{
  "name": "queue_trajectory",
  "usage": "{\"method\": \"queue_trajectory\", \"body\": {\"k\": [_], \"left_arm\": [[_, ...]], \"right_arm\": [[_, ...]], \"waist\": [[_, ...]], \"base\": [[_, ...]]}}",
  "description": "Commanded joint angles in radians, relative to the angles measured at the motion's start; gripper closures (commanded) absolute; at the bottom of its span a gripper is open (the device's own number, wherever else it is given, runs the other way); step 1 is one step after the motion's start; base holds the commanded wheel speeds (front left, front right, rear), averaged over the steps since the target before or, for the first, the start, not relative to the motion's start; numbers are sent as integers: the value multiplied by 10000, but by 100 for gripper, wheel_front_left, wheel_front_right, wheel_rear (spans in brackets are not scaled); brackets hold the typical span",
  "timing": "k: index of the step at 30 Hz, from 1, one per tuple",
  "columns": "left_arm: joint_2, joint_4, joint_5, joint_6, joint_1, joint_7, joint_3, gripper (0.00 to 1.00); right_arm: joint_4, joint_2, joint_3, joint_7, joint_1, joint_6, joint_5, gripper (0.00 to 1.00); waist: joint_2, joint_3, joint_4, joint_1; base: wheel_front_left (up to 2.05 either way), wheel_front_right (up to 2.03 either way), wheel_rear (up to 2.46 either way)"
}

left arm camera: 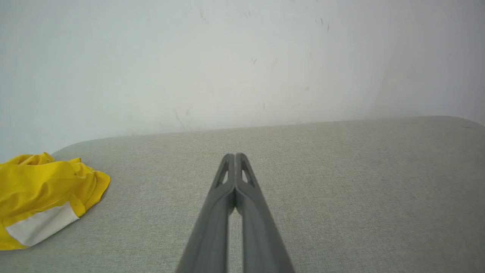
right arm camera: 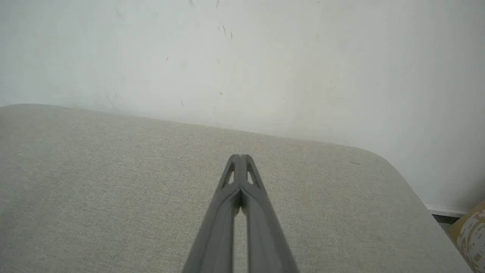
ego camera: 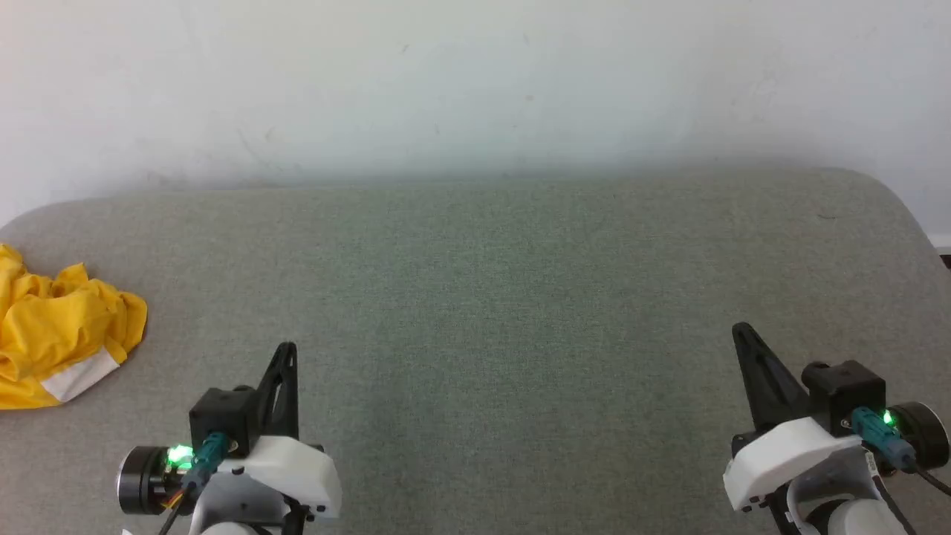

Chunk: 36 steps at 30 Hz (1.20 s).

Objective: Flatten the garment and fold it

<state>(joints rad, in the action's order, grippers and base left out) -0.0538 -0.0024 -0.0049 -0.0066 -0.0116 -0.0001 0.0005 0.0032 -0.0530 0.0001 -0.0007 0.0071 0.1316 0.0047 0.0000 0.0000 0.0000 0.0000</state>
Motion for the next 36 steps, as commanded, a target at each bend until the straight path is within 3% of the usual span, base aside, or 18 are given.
{"method": "queue_trajectory", "body": {"k": [1,11,12,36], "left_arm": [[36,24,49,66,116,1,-5,100],[36,24,49,66,116,1,-5,100],[0,0,0,0,0,0,-2,0],[3,-206,-302,-158,-168,-420,106,0]], "right_arm": [[-32,28,-1,7,-71,-9,-47,100],[-32,28,-1,7,-71,-9,-47,100],[0,0,-2,0,0,0,0,0],[123,0,-486,-419,43,-2,367,0]], "waist": [[0,0,0,0],[0,0,0,0],[0,0,0,0],[0,58,18,0]], "base": [[0,0,0],[0,0,0],[0,0,0],[0,0,0]]}}
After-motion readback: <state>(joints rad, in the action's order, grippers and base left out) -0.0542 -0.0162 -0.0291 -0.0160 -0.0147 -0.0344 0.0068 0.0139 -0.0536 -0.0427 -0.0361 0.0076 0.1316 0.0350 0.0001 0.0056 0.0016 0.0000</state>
